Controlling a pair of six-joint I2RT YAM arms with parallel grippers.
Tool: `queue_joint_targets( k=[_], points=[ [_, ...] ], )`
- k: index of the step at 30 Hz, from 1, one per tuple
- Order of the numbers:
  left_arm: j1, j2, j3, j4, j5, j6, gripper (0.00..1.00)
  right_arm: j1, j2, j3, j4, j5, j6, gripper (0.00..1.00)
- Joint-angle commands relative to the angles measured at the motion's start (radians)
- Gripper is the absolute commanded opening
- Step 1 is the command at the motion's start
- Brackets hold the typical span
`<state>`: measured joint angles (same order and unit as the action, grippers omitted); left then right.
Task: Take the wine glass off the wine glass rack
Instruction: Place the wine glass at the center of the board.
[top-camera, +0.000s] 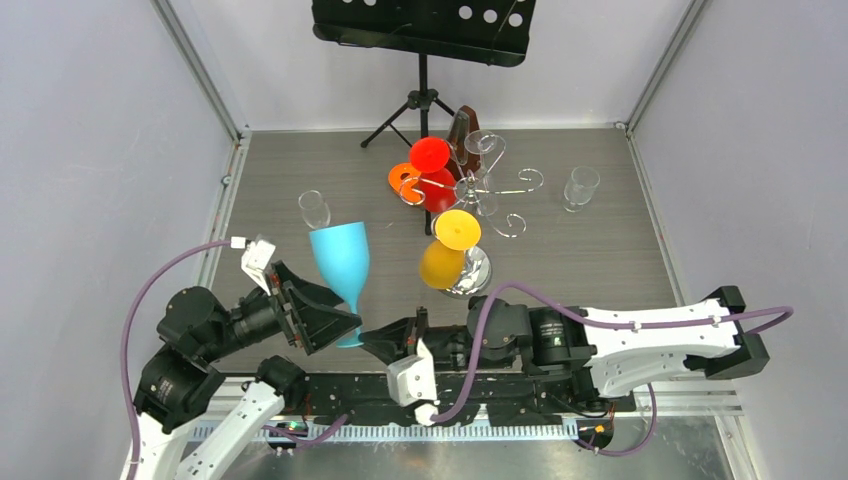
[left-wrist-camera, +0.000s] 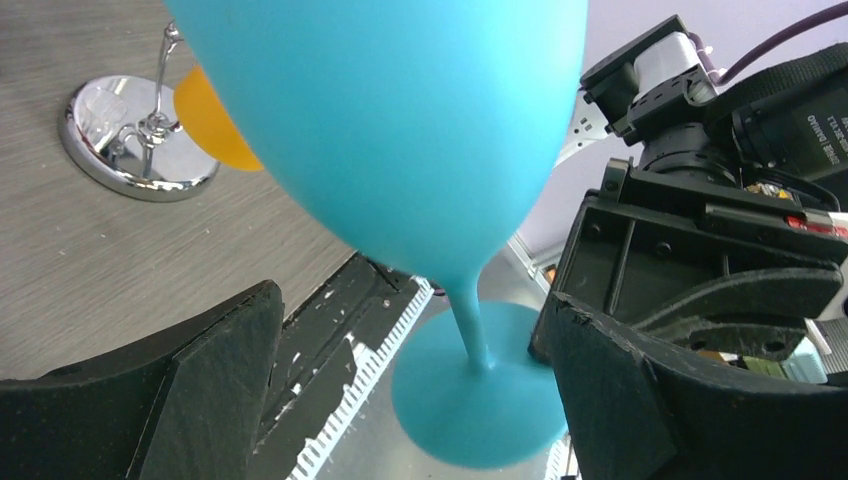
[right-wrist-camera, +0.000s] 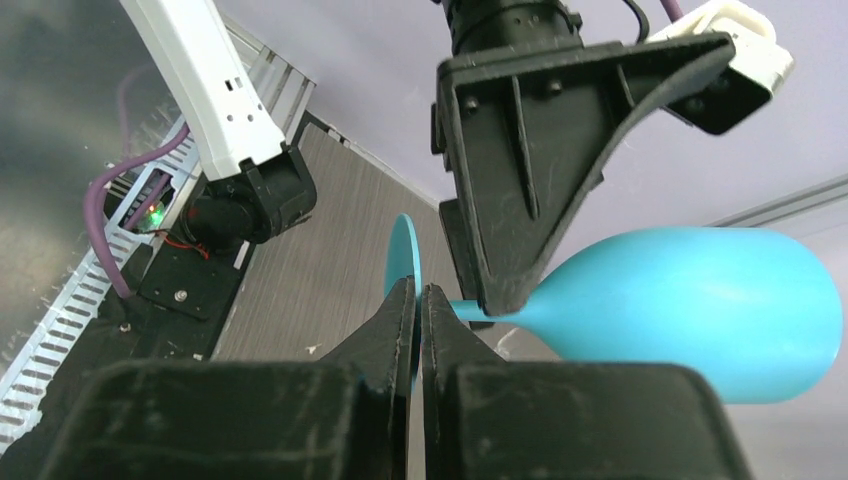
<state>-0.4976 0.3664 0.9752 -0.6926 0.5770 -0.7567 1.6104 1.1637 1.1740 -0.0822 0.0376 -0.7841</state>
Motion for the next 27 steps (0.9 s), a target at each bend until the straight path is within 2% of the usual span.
queue_joint_targets(
  k=[1, 5, 7, 17, 21, 22, 24, 25, 27],
  points=[
    [-0.004, -0.019, -0.024, 0.095, 0.039, -0.038, 1.0, 0.023, 0.03, 0.035, 0.128, 0.009, -0.038, 0.06],
    [-0.004, -0.023, -0.065, 0.151, 0.062, -0.078, 0.99, 0.026, 0.059, 0.042, 0.154, 0.02, -0.051, 0.06],
    [-0.004, -0.022, -0.077, 0.159, 0.066, -0.085, 0.93, 0.026, 0.071, 0.048, 0.16, 0.021, -0.055, 0.06],
    [-0.004, -0.02, -0.086, 0.184, 0.097, -0.101, 0.44, 0.03, 0.091, 0.044, 0.185, 0.082, -0.086, 0.06],
    [-0.004, -0.019, -0.089, 0.185, 0.104, -0.099, 0.27, 0.029, 0.088, 0.033, 0.185, 0.106, -0.088, 0.06],
    [-0.004, -0.02, -0.09, 0.184, 0.105, -0.098, 0.21, 0.031, 0.086, 0.028, 0.185, 0.111, -0.087, 0.06],
    [-0.004, -0.021, -0.092, 0.185, 0.104, -0.098, 0.04, 0.03, 0.077, 0.02, 0.187, 0.116, -0.079, 0.06],
    [-0.004, -0.021, -0.092, 0.185, 0.103, -0.097, 0.0, 0.03, 0.074, 0.017, 0.188, 0.116, -0.076, 0.06],
    [-0.004, -0.022, -0.093, 0.184, 0.101, -0.095, 0.0, 0.03, 0.064, 0.011, 0.188, 0.12, -0.063, 0.06]
  ],
)
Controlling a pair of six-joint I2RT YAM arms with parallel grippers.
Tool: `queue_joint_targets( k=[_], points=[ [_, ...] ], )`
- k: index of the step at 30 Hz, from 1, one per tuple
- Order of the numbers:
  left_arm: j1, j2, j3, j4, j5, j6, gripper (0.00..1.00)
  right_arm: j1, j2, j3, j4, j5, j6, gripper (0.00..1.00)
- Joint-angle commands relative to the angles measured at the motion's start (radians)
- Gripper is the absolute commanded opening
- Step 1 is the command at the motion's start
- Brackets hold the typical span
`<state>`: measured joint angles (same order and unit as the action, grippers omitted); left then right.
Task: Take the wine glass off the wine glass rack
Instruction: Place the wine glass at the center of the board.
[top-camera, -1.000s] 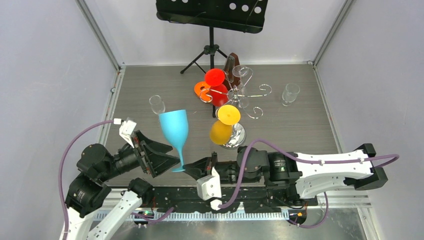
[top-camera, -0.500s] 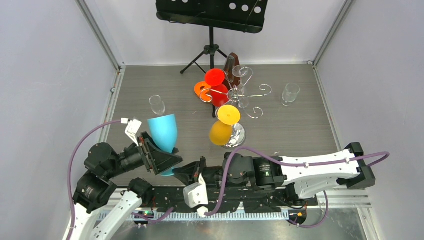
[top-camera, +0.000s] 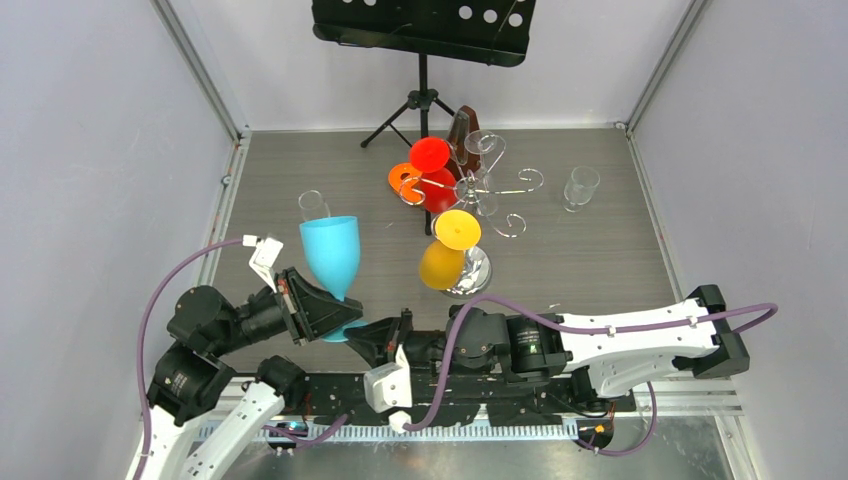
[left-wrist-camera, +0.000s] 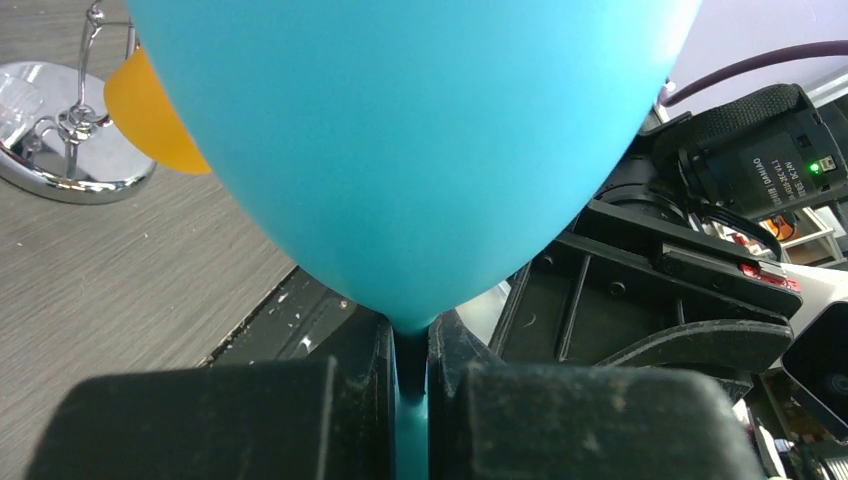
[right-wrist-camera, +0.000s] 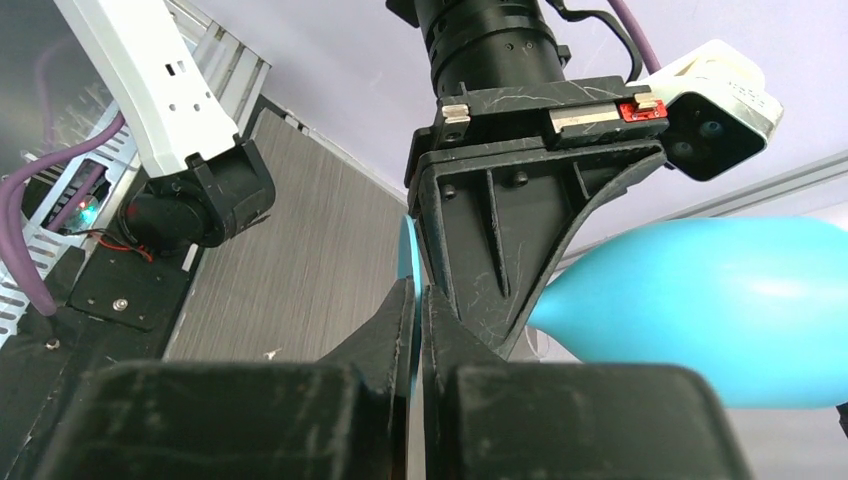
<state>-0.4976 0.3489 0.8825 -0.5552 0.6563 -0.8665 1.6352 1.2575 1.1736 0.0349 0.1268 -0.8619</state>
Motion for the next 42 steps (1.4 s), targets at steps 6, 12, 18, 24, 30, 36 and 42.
queue_joint_targets(
  k=[6, 12, 18, 24, 30, 36, 42],
  points=[
    [-0.004, -0.01, 0.009, 0.016, 0.012, 0.046, 0.0, 0.004, -0.08, 0.009, 0.031, 0.052, 0.083, 0.41],
    [-0.004, 0.0, 0.022, -0.036, 0.009, 0.112, 0.0, 0.005, -0.164, 0.035, -0.126, 0.062, 0.188, 0.6],
    [-0.004, 0.025, 0.0, -0.073, 0.086, 0.211, 0.0, 0.005, -0.229, 0.083, -0.282, 0.112, 0.308, 0.64],
    [-0.003, 0.056, -0.026, -0.195, 0.107, 0.37, 0.0, 0.005, -0.202, 0.2, -0.48, 0.161, 0.408, 0.64],
    [-0.004, 0.064, -0.036, -0.298, 0.121, 0.512, 0.0, -0.035, -0.146, 0.319, -0.638, 0.12, 0.489, 0.65],
    [-0.017, 0.059, -0.045, -0.379, 0.14, 0.614, 0.0, -0.15, -0.117, 0.405, -0.722, -0.119, 0.566, 0.66],
    [-0.1, 0.034, -0.048, -0.383, 0.106, 0.624, 0.0, -0.214, -0.064, 0.475, -0.784, -0.278, 0.582, 0.67]
  ],
)
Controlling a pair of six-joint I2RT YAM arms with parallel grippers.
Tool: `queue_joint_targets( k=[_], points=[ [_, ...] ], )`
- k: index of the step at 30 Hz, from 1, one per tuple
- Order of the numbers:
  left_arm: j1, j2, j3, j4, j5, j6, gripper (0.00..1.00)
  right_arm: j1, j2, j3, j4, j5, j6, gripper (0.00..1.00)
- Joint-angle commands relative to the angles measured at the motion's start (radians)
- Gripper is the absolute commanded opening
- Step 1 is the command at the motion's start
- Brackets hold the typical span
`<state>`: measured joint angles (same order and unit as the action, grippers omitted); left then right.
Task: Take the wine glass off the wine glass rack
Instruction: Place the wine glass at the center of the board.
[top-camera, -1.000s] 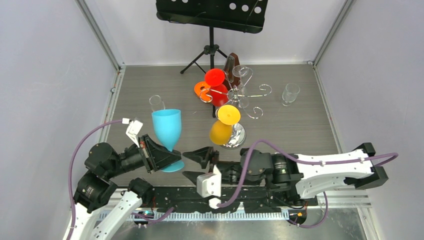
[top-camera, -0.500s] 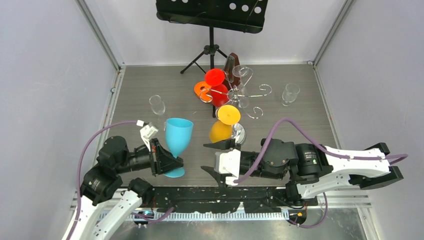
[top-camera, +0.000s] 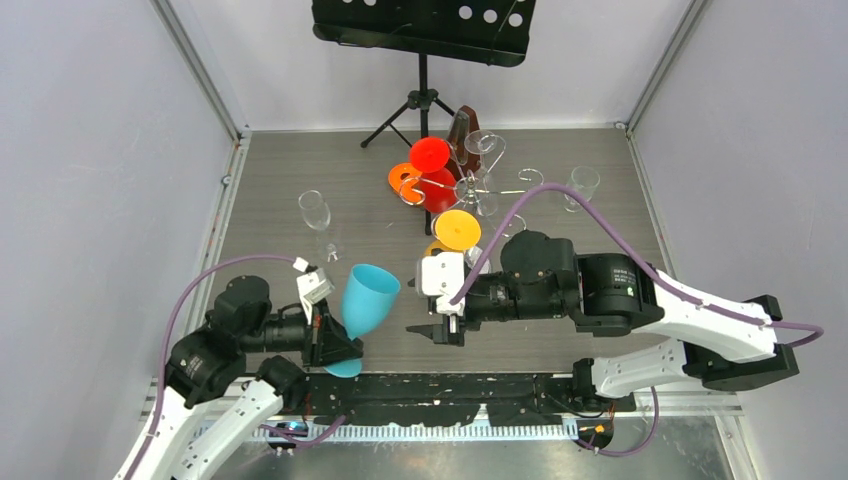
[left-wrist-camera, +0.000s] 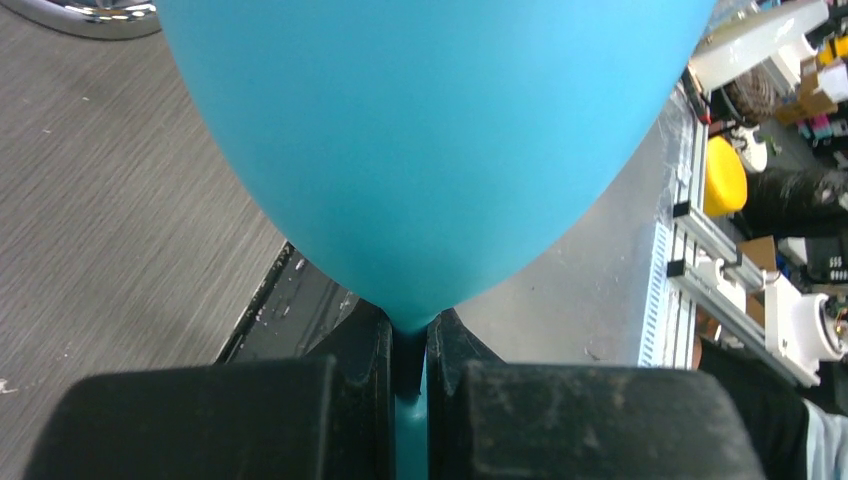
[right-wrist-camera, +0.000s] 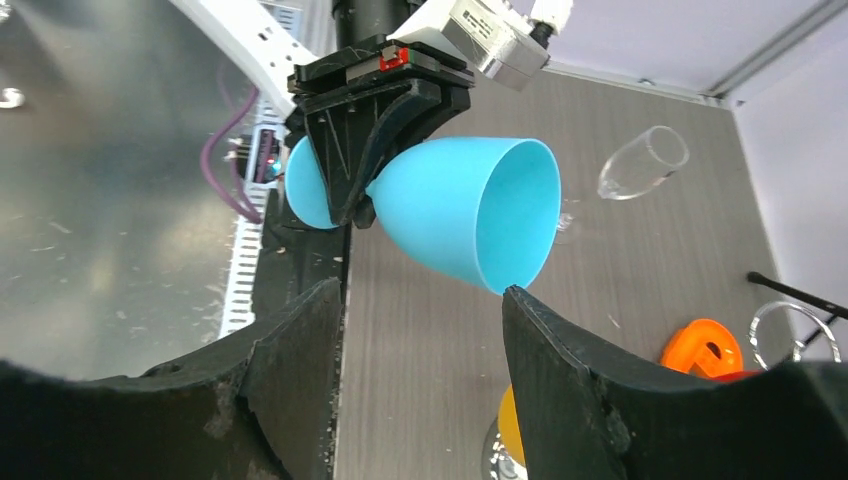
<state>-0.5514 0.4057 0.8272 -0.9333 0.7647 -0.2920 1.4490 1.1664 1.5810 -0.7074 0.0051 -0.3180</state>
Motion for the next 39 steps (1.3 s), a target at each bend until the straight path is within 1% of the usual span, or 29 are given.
queue_joint_targets(
  k=[1, 5, 10, 16, 18, 22, 24, 26, 27, 29, 33, 39],
  points=[
    [-0.059, -0.025, 0.01, -0.009, -0.011, 0.053, 0.0, -0.033, 0.033, 0.077, -0.046, -0.189, 0.039, 0.67],
    [-0.109, -0.033, 0.01, -0.013, -0.034, 0.057, 0.0, -0.061, 0.063, 0.086, -0.054, -0.255, 0.043, 0.67],
    [-0.175, -0.04, 0.008, -0.024, -0.063, 0.062, 0.0, -0.078, 0.107, 0.092, -0.05, -0.282, 0.045, 0.67],
    [-0.222, -0.044, 0.011, -0.033, -0.1, 0.068, 0.0, -0.089, 0.156, 0.111, -0.052, -0.339, 0.045, 0.67],
    [-0.232, -0.046, 0.012, -0.035, -0.111, 0.069, 0.0, -0.088, 0.17, 0.116, -0.05, -0.361, 0.044, 0.65],
    [-0.25, -0.052, 0.011, -0.038, -0.133, 0.071, 0.0, -0.09, 0.189, 0.115, -0.044, -0.404, 0.044, 0.6],
    [-0.257, -0.056, 0.008, -0.038, -0.141, 0.07, 0.0, -0.092, 0.193, 0.111, -0.038, -0.425, 0.047, 0.55],
    [-0.264, -0.062, 0.006, -0.038, -0.15, 0.071, 0.0, -0.095, 0.198, 0.108, -0.032, -0.442, 0.053, 0.48],
    [-0.267, -0.065, 0.006, -0.038, -0.153, 0.071, 0.0, -0.096, 0.199, 0.107, -0.026, -0.449, 0.055, 0.42],
    [-0.273, -0.067, 0.006, -0.037, -0.162, 0.071, 0.0, -0.099, 0.197, 0.101, -0.008, -0.465, 0.067, 0.36],
    [-0.277, -0.063, 0.005, -0.034, -0.17, 0.071, 0.0, -0.105, 0.197, 0.083, 0.021, -0.494, 0.084, 0.31],
    [-0.277, -0.037, 0.013, -0.024, -0.17, 0.072, 0.0, -0.106, 0.227, 0.093, 0.028, -0.544, 0.096, 0.29]
  ],
)
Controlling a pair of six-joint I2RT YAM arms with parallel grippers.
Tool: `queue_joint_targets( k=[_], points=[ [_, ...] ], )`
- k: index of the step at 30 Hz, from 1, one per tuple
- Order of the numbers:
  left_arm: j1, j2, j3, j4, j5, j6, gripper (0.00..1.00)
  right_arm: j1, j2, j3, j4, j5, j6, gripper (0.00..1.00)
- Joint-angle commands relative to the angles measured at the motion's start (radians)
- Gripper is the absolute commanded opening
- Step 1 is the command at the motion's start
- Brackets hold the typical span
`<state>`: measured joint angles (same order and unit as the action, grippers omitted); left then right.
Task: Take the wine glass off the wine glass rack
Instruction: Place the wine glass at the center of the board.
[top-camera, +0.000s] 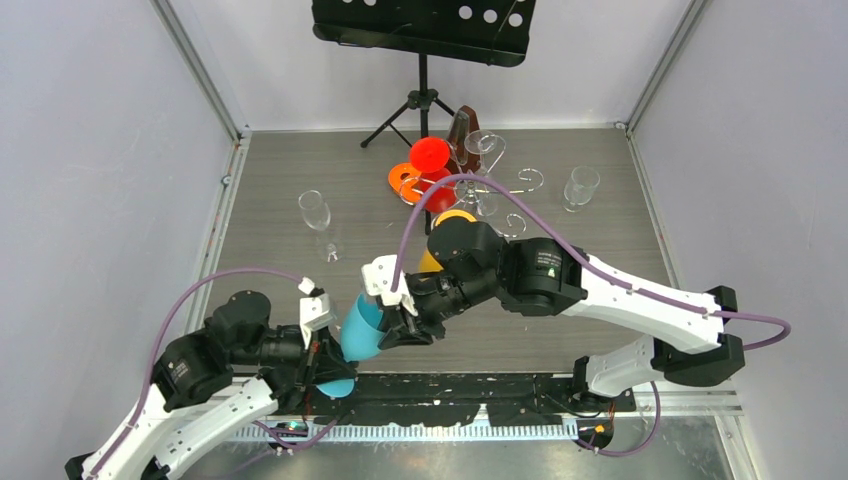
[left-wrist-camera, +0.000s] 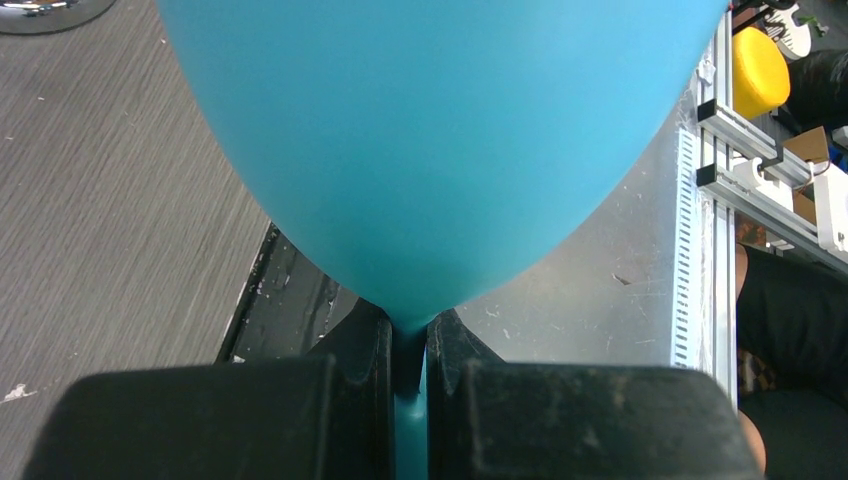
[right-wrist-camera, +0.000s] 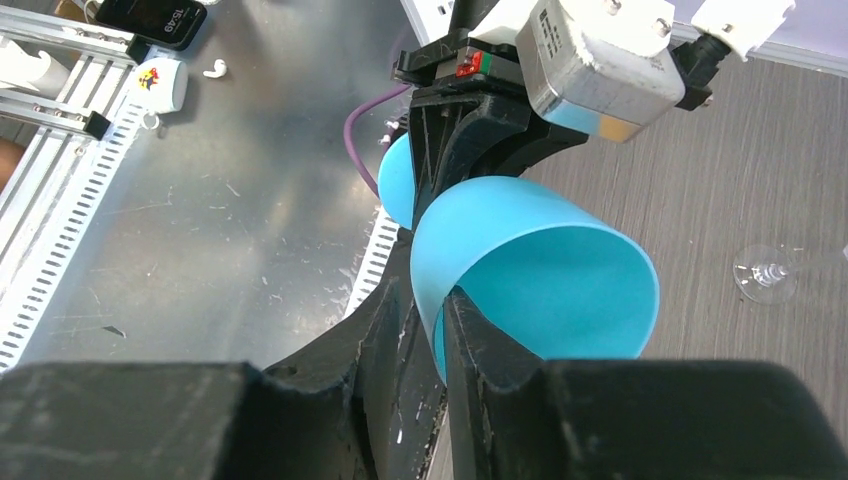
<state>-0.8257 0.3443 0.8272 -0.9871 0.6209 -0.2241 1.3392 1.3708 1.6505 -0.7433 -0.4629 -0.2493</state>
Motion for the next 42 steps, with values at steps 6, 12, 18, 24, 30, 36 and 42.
queue_joint_targets(
  k=[6, 12, 18, 24, 30, 36, 42],
  points=[
    [-0.003, 0.029, 0.015, 0.033, -0.026, 0.005, 0.0, 0.005, 0.044, 0.026, 0.069, -0.09, 0.034, 0.25],
    [-0.003, 0.028, 0.016, 0.036, -0.034, 0.003, 0.07, 0.005, 0.052, 0.026, 0.069, -0.096, 0.038, 0.07],
    [-0.003, 0.035, 0.02, 0.043, -0.035, 0.003, 0.33, 0.004, 0.047, 0.02, 0.081, -0.09, 0.055, 0.06],
    [-0.003, 0.039, 0.028, 0.046, -0.034, 0.005, 0.66, 0.005, 0.01, -0.003, 0.098, -0.07, 0.073, 0.06],
    [-0.003, 0.031, 0.037, 0.062, -0.059, -0.004, 0.8, 0.005, -0.057, -0.09, 0.092, -0.033, 0.096, 0.06],
    [-0.003, 0.018, 0.039, 0.121, -0.091, -0.035, 0.93, 0.005, -0.174, -0.224, 0.117, 0.029, 0.139, 0.06],
    [-0.003, 0.011, 0.027, 0.191, -0.14, -0.085, 0.97, 0.005, -0.298, -0.301, 0.031, 0.154, 0.182, 0.06]
  ],
)
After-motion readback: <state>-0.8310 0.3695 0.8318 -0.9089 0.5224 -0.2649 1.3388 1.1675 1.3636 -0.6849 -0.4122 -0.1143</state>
